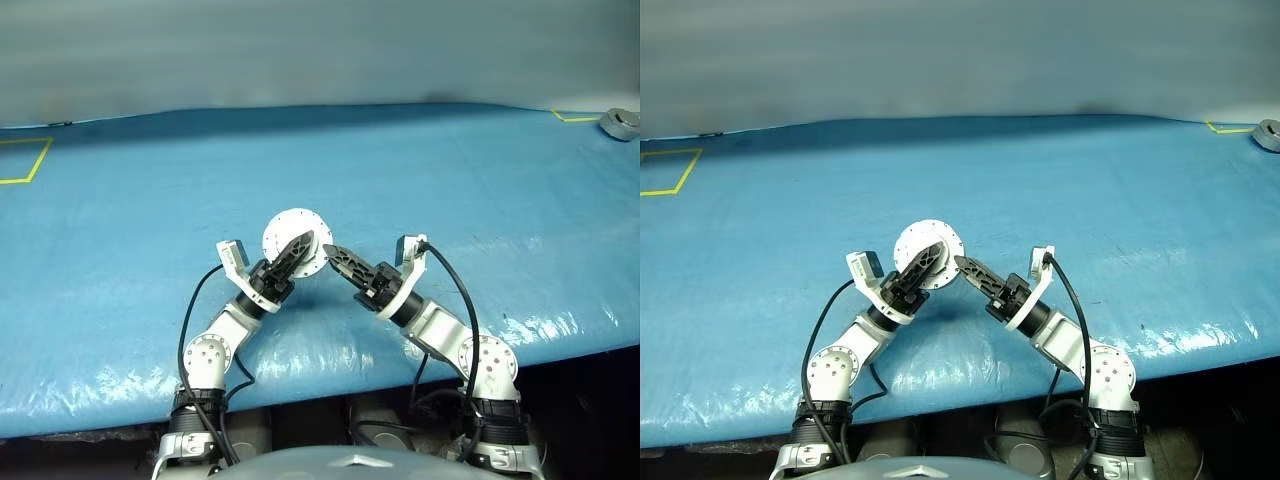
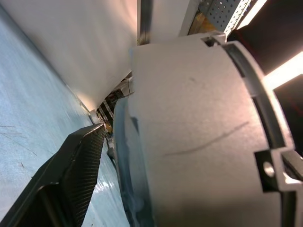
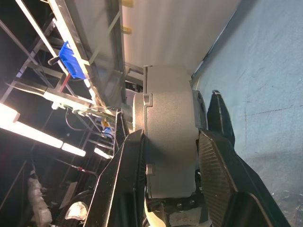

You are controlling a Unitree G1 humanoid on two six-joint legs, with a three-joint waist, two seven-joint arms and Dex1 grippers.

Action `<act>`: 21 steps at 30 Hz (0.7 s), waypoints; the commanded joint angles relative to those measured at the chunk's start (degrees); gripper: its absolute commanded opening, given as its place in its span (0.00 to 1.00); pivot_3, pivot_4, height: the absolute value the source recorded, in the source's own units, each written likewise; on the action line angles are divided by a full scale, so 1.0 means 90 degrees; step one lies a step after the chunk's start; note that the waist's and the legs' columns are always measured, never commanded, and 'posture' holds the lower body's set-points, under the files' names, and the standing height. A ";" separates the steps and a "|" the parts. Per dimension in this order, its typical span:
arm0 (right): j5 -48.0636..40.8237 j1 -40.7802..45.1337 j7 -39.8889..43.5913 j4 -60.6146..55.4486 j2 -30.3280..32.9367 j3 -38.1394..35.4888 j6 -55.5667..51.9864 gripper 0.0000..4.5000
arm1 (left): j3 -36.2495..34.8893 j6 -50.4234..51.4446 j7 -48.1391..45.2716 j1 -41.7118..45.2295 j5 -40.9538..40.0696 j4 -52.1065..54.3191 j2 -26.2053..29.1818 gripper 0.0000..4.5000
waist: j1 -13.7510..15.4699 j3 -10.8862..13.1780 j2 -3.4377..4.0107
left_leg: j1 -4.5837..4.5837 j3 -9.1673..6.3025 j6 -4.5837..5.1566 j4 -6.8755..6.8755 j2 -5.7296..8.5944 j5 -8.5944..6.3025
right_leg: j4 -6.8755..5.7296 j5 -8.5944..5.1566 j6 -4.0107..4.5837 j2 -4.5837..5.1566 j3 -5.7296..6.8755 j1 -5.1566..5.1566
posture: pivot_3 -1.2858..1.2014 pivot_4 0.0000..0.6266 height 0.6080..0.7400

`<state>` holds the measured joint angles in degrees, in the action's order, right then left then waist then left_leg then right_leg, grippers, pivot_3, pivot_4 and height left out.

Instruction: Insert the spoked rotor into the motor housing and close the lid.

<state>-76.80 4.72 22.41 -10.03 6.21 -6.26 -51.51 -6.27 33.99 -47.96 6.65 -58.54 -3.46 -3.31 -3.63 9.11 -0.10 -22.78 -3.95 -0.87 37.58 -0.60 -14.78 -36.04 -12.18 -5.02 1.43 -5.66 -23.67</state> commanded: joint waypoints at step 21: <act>0.2267 0.0119 -0.0086 -0.0234 0.0001 0.0393 0.1310 0.86 | -0.0603 -0.1045 0.1297 -0.0177 -0.0001 -0.0122 -0.0601 0.54 | -0.0001 0.0001 -0.0002 | -0.0001 0.0001 0.0000 0.0007 0.0000 0.0000 | -0.0001 0.0003 -0.0005 0.0000 -0.0002 -0.0001 | 0.52 0.24 1.00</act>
<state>-58.54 5.00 22.45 -11.69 6.97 -2.58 -42.33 -10.61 27.17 -36.71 3.64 -57.29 -6.64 -3.89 -3.63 9.12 -0.12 -22.79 -3.94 -0.88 37.64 -0.61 -14.77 -36.05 -12.15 -5.07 1.43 -5.67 -23.67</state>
